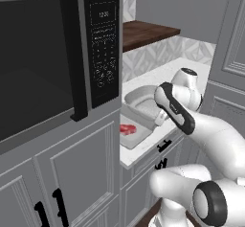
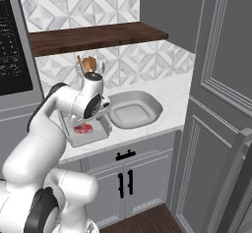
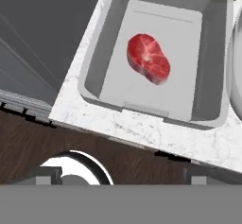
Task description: Place one lemon and one steak in each tupperware on the nearby counter, to pack two identical lunches.
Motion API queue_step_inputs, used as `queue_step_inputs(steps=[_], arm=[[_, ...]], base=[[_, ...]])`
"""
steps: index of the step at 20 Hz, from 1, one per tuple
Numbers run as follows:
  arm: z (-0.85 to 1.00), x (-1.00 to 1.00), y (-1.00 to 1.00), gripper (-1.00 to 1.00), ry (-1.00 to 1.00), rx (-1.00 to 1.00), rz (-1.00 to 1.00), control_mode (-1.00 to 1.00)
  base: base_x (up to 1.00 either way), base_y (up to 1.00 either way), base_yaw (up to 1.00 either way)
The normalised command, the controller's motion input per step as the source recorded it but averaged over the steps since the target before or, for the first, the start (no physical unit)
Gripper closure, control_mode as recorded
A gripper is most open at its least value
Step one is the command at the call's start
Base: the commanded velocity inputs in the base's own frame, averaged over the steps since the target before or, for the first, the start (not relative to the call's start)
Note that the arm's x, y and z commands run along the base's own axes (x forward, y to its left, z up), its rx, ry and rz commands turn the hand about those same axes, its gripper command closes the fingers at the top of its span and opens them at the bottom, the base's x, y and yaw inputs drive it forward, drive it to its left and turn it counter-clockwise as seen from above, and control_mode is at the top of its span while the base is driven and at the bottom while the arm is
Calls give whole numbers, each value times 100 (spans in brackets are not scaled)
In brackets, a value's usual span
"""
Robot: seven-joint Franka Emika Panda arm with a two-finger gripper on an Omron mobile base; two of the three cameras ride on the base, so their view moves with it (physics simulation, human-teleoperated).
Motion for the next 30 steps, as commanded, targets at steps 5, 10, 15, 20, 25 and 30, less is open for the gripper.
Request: queue_step_inputs(steps=[5, 10, 15, 20, 25, 30], arm=[[2, -7, -6, -100, 12, -1, -69, -100], [40, 0, -8, -100, 37, 0, -65, -100], [44, -60, -16, -100, 6, 0, -31, -100], [18, -100, 0, -100, -9, 0, -3, -100], [0, -99, 0, -100, -19, 0, 0, -100], [5, -73, 0, -100, -9, 0, 0, -100]], base=[[0, 0, 0], [0, 0, 0], [0, 0, 0], [0, 0, 0], [0, 0, 0], [0, 0, 0]])
